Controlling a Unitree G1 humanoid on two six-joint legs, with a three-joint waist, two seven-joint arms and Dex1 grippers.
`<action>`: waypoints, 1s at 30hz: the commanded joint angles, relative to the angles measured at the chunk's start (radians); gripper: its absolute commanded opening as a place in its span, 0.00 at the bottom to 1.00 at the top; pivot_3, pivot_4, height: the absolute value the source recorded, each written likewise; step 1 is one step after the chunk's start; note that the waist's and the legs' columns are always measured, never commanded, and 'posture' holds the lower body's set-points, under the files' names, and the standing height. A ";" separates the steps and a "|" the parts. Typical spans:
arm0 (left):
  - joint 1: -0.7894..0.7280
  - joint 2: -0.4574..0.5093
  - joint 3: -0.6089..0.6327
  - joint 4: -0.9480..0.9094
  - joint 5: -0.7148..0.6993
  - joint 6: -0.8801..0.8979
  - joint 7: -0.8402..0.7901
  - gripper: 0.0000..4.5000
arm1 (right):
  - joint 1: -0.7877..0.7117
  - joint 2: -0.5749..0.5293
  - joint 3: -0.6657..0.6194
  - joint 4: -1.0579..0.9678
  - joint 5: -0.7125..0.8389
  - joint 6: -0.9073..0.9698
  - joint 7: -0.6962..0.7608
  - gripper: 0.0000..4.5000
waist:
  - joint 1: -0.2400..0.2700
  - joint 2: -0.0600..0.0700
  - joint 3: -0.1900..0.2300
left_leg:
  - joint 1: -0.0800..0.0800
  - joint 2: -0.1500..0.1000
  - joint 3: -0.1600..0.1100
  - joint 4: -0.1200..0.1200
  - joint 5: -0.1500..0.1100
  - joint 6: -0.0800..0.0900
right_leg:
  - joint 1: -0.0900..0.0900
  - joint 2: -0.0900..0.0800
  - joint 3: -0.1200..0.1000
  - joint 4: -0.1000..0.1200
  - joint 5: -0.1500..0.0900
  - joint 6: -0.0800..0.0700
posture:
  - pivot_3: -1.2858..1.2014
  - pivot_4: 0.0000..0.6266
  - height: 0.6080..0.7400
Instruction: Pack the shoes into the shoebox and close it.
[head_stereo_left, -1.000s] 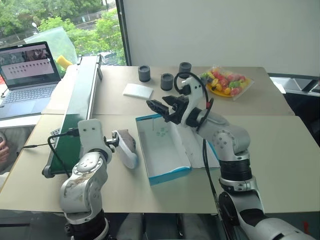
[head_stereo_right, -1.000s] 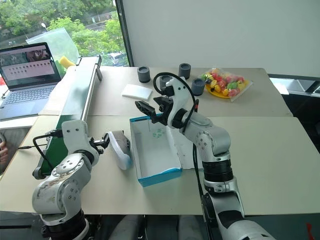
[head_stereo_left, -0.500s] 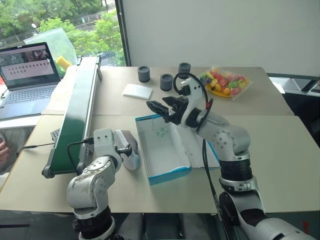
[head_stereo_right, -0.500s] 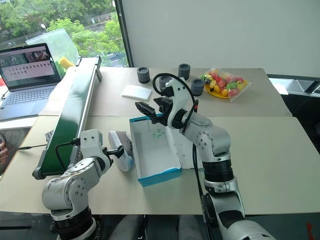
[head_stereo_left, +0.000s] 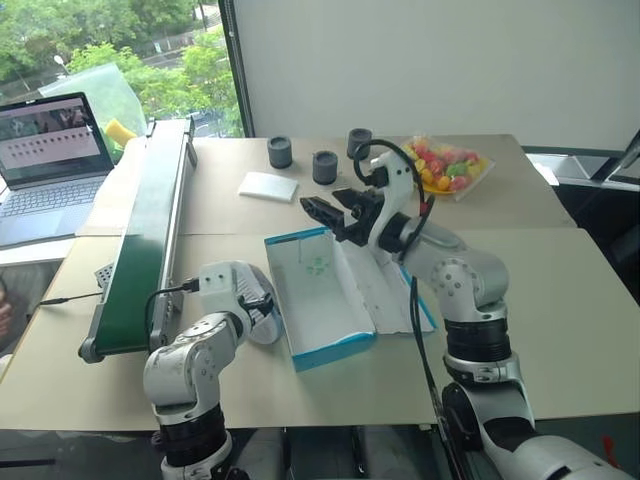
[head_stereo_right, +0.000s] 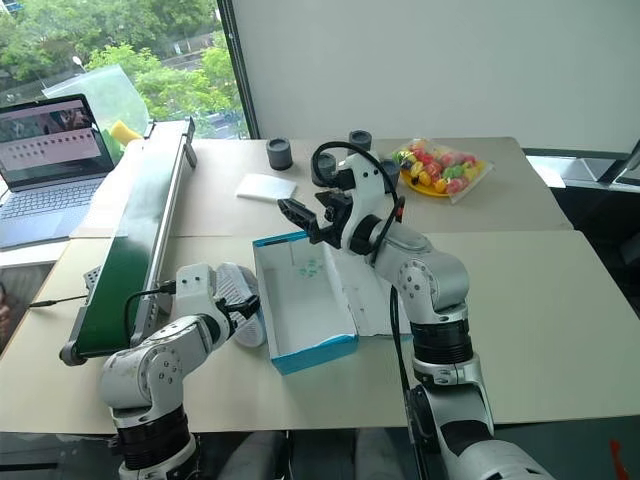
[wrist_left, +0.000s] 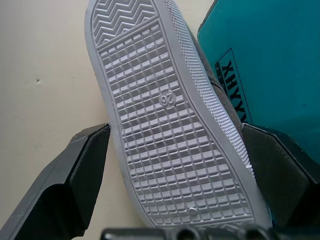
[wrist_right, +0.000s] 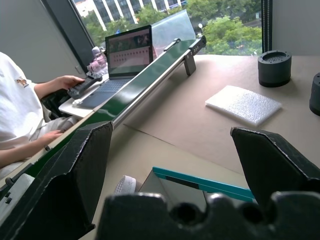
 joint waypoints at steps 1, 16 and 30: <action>0.022 -0.098 0.098 0.033 0.006 0.063 0.035 0.99 | -0.005 0.007 -0.020 -0.045 0.027 0.002 -0.005 1.00 | 0.000 0.000 0.000 | 0.000 0.000 0.000 0.000 0.000 0.000 | 0.000 0.000 0.000 0.000 0.000 0.000 | 0.52 0.24 1.00; -0.029 -0.186 0.218 0.046 -0.076 0.088 0.075 0.85 | -0.005 0.008 -0.029 -0.055 0.032 0.018 -0.011 1.00 | -0.001 0.000 0.000 | 0.000 0.000 0.000 -0.001 0.000 0.000 | 0.000 0.000 0.000 0.000 0.000 0.000 | 0.52 0.24 1.00; -0.046 -0.185 0.252 0.052 -0.118 0.111 0.112 0.04 | 0.002 0.016 -0.045 -0.067 0.034 0.021 -0.026 1.00 | 0.001 0.002 -0.001 | 0.003 0.001 0.000 -0.001 0.000 0.000 | 0.003 0.001 0.000 0.000 -0.004 0.006 | 0.52 0.24 1.00</action>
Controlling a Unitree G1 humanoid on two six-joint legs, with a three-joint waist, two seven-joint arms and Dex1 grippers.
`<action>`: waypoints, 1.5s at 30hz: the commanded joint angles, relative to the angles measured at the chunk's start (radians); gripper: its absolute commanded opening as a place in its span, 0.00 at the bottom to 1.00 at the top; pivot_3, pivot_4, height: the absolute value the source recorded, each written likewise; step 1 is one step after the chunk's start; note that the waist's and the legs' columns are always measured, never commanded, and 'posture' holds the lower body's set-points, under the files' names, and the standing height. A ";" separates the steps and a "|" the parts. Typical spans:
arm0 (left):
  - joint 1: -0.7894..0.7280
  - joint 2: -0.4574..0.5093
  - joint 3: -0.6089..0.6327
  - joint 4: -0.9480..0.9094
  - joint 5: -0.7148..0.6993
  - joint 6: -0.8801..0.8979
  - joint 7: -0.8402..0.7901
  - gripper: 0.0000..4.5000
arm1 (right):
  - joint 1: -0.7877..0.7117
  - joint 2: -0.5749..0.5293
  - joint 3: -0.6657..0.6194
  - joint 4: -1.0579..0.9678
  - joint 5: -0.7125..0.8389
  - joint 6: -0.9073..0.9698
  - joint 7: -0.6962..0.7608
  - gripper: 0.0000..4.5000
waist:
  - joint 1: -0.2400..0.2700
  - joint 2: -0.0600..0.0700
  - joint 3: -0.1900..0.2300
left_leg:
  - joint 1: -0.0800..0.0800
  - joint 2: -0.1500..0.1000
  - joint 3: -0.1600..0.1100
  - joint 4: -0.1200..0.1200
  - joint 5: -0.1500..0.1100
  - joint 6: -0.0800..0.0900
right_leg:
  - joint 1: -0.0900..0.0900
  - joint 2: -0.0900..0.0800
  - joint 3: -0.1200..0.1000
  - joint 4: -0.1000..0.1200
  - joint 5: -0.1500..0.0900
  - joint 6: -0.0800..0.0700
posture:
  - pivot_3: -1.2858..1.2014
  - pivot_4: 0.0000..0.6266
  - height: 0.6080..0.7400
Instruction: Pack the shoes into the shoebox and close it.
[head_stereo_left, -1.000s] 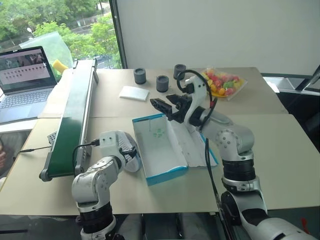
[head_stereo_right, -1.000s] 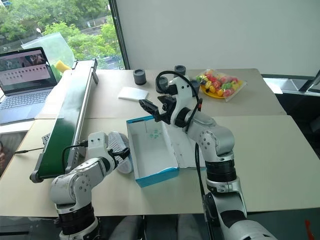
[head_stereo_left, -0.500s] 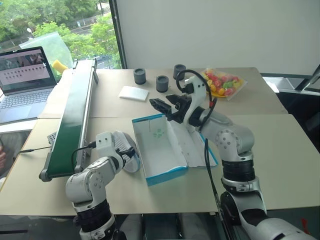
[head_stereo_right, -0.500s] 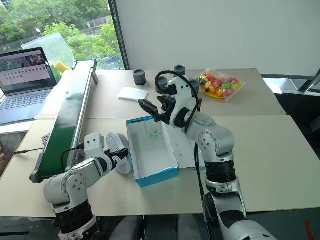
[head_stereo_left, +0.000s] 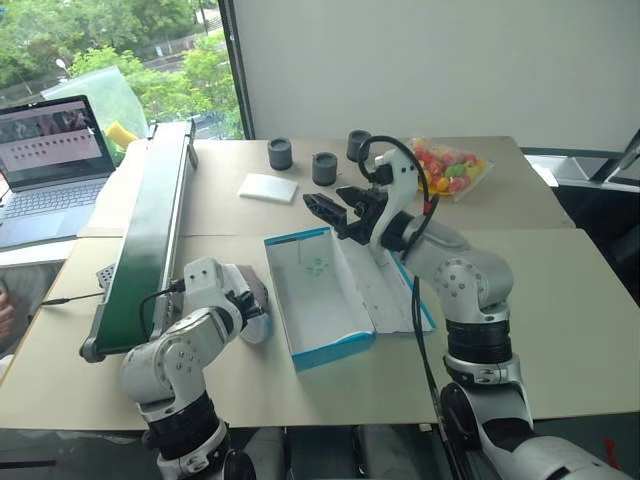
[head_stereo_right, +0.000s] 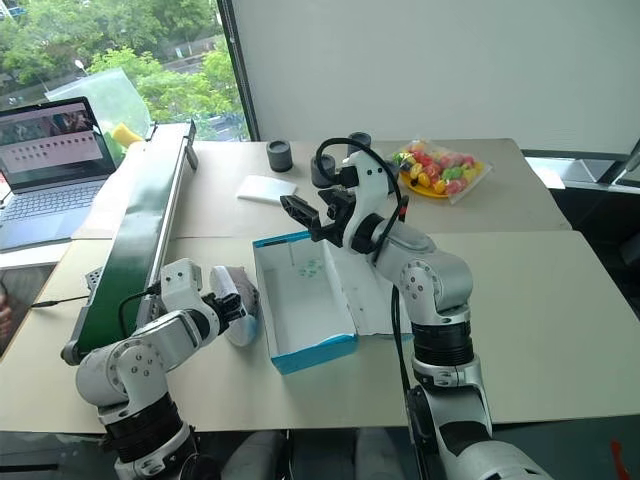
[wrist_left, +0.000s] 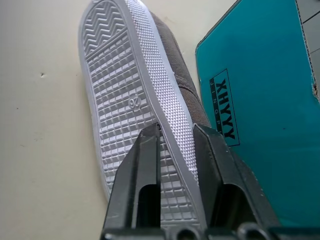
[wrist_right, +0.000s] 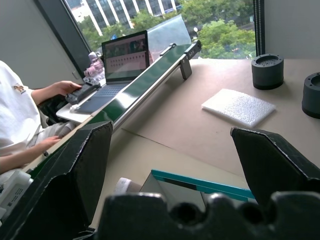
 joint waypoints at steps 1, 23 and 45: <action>0.023 -0.162 0.091 0.050 0.031 0.032 0.054 0.03 | -0.008 0.008 -0.025 -0.045 0.033 -0.002 -0.005 1.00 | 0.000 0.000 0.000 | 0.000 0.000 0.000 0.000 0.000 0.000 | 0.000 0.000 0.000 0.000 0.000 0.000 | 0.52 0.24 1.00; 0.129 0.094 -0.086 -0.083 0.130 -0.278 0.092 0.02 | -0.009 0.010 -0.013 -0.032 0.039 -0.003 -0.015 1.00 | 0.002 0.000 0.000 | -0.005 0.001 0.000 -0.003 -0.001 -0.001 | -0.004 0.000 0.000 -0.004 0.004 -0.007 | 0.52 0.24 1.00; 0.086 0.147 -0.234 -0.160 0.090 -0.641 -0.070 0.02 | -0.007 0.019 -0.009 -0.019 0.048 0.007 -0.015 1.00 | 0.024 -0.003 0.002 | -0.021 -0.001 -0.001 0.001 -0.001 -0.001 | -0.020 -0.001 -0.001 -0.001 0.004 -0.007 | 0.52 0.24 1.00</action>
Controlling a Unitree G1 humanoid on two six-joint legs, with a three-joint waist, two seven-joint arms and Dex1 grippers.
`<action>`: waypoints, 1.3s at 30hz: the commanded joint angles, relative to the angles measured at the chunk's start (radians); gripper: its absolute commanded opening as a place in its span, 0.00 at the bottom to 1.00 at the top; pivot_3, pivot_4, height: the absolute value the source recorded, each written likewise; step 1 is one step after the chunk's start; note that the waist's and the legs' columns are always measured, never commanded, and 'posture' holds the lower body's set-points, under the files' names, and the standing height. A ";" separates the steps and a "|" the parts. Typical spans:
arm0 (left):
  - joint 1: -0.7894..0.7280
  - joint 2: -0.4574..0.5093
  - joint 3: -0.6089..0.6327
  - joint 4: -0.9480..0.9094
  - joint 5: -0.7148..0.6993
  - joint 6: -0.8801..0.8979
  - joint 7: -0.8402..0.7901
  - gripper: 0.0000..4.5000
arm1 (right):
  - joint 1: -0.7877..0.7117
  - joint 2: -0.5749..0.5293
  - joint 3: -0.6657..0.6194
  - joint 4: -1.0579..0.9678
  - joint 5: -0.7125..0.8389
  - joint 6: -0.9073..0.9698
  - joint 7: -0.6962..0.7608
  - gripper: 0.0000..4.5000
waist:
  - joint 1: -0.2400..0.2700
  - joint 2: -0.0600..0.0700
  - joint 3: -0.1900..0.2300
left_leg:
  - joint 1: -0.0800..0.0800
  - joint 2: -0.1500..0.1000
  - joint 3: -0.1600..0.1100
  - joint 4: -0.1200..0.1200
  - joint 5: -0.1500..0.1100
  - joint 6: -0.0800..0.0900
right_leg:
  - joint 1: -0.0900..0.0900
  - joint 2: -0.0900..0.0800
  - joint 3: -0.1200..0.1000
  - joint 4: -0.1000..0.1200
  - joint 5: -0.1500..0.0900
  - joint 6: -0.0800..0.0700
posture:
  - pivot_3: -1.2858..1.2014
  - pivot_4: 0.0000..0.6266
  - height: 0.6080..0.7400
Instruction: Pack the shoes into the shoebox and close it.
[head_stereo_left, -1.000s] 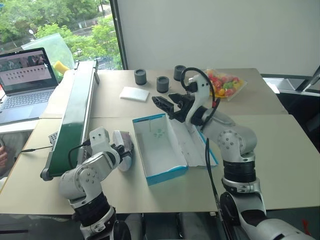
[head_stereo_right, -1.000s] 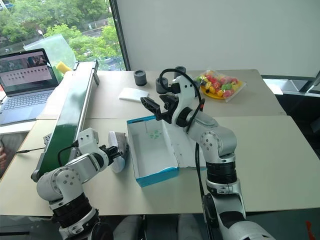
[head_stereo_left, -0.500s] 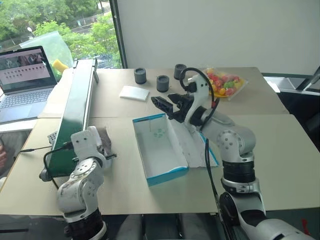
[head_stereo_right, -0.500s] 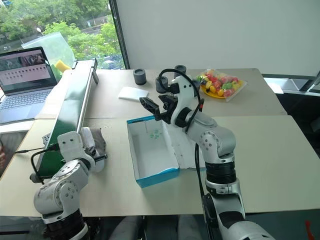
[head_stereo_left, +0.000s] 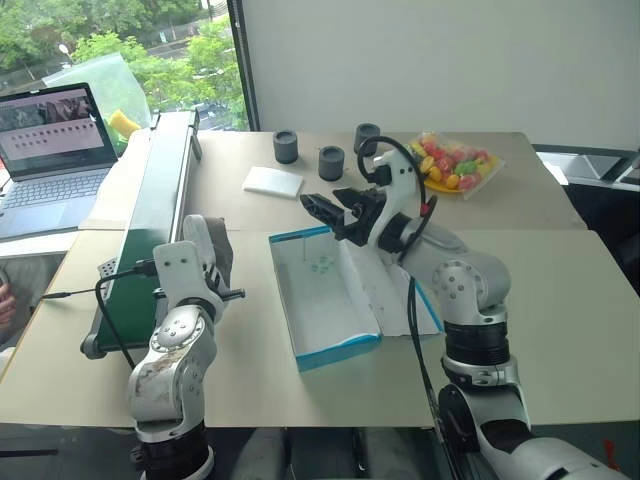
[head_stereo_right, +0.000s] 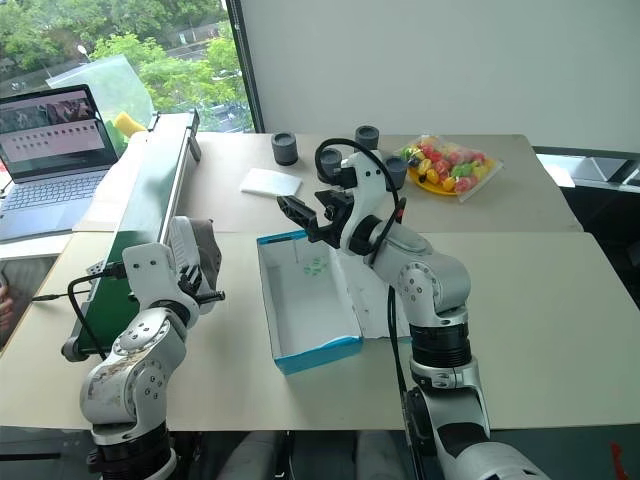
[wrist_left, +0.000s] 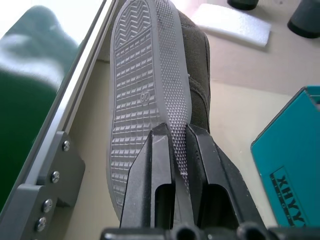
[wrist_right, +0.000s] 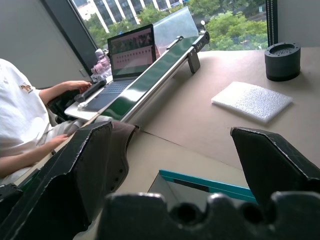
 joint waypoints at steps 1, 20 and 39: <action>-0.047 0.011 -0.003 -0.097 -0.062 -0.082 -0.064 0.02 | -0.009 0.005 -0.010 -0.018 0.021 0.007 -0.001 1.00 | 0.003 0.000 0.000 | 0.000 0.000 0.000 0.000 0.000 0.000 | 0.000 0.000 0.000 0.000 0.000 0.000 | 0.52 0.24 1.00; 0.195 0.346 0.541 0.233 -1.751 0.060 -0.176 0.02 | -0.074 0.070 -0.195 0.091 0.235 0.120 -0.043 1.00 | -0.019 0.000 0.000 | 0.002 0.004 -0.002 0.002 0.000 0.001 | 0.000 0.000 0.003 0.002 0.000 0.000 | 0.52 0.24 1.00; 0.080 0.125 0.297 0.241 -1.785 0.025 -0.242 0.02 | -0.343 0.005 -0.430 0.773 0.913 0.682 -0.189 1.00 | 0.000 0.000 0.000 | 0.000 0.008 0.006 0.003 -0.001 0.003 | 0.001 0.007 0.003 -0.003 0.002 -0.004 | 0.52 0.24 1.00</action>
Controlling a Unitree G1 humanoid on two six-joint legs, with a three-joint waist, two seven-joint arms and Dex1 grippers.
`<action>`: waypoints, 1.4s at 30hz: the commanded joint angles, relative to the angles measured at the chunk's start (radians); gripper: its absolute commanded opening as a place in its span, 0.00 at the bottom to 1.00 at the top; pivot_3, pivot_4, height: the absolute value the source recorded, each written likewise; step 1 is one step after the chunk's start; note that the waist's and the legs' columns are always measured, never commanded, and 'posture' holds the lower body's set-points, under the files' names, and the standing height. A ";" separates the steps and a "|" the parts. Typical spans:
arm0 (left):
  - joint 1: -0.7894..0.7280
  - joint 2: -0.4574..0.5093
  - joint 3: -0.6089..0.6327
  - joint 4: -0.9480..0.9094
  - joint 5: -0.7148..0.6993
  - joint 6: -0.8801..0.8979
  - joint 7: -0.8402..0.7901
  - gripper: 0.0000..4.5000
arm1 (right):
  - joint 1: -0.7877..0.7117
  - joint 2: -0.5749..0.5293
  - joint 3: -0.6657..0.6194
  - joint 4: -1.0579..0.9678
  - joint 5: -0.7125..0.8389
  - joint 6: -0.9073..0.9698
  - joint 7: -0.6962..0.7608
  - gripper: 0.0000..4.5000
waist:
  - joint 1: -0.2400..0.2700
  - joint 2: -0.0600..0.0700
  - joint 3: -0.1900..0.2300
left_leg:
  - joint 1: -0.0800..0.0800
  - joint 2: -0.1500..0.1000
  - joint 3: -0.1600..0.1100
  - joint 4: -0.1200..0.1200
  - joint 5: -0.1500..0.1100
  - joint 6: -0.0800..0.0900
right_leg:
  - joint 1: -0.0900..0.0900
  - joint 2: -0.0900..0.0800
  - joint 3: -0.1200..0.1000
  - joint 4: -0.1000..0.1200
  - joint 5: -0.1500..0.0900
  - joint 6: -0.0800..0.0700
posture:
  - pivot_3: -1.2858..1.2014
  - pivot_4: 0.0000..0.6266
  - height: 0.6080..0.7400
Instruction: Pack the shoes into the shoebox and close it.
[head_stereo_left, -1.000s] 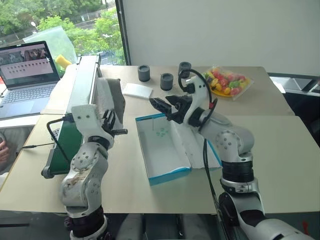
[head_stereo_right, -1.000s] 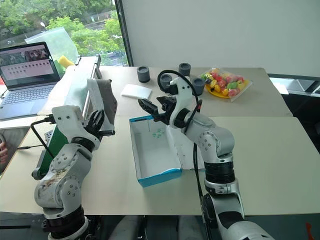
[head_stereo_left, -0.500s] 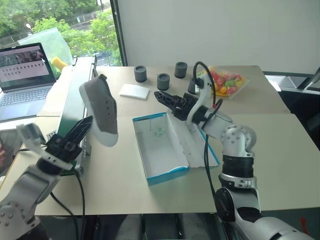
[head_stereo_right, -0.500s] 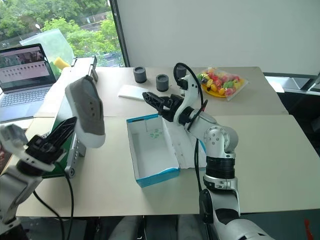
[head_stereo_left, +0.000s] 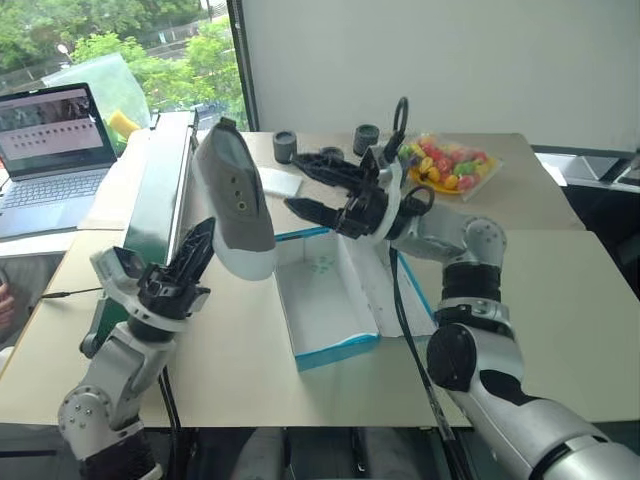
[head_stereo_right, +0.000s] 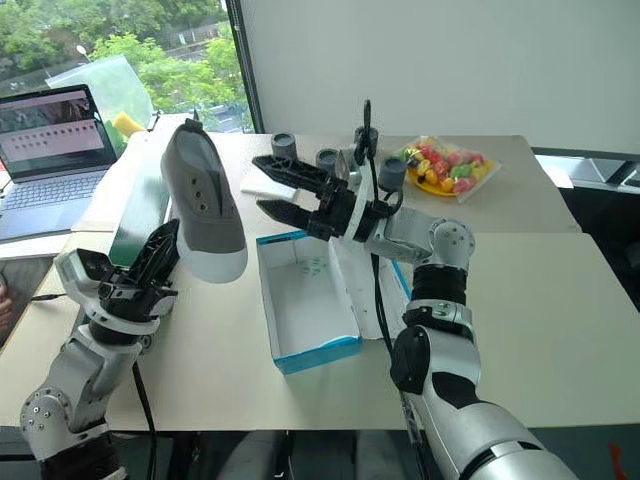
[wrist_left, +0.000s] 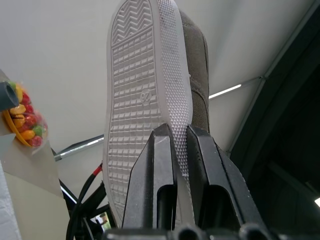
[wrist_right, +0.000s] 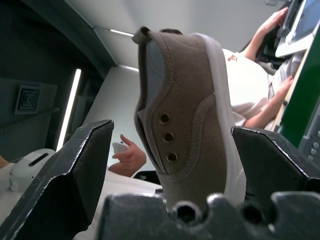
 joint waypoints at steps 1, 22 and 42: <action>-0.021 -0.012 -0.027 -0.064 -0.031 -0.001 -0.018 0.02 | -0.028 -0.013 0.016 0.026 -0.002 0.032 0.038 1.00 | 0.000 0.000 0.000 | 0.000 0.000 0.000 0.000 0.000 0.000 | 0.000 0.000 0.000 0.000 0.000 0.000 | 0.52 0.24 1.00; 0.009 -0.033 -0.049 -0.058 -0.031 -0.028 0.022 0.02 | -0.054 0.116 -0.015 -0.013 0.117 -0.008 0.019 0.48 | -0.003 0.000 0.000 | 0.000 0.004 0.002 0.002 -0.001 0.001 | 0.000 0.005 0.002 -0.001 0.002 -0.001 | 0.52 0.24 1.00; 0.031 0.100 -0.137 -0.127 -0.031 -0.092 0.122 0.02 | 0.056 0.154 0.128 -0.157 0.410 -0.159 -0.225 0.09 | -0.016 0.000 0.000 | 0.000 0.005 0.002 0.001 -0.001 0.001 | 0.000 0.005 0.003 -0.001 0.002 -0.001 | 0.52 0.24 1.00</action>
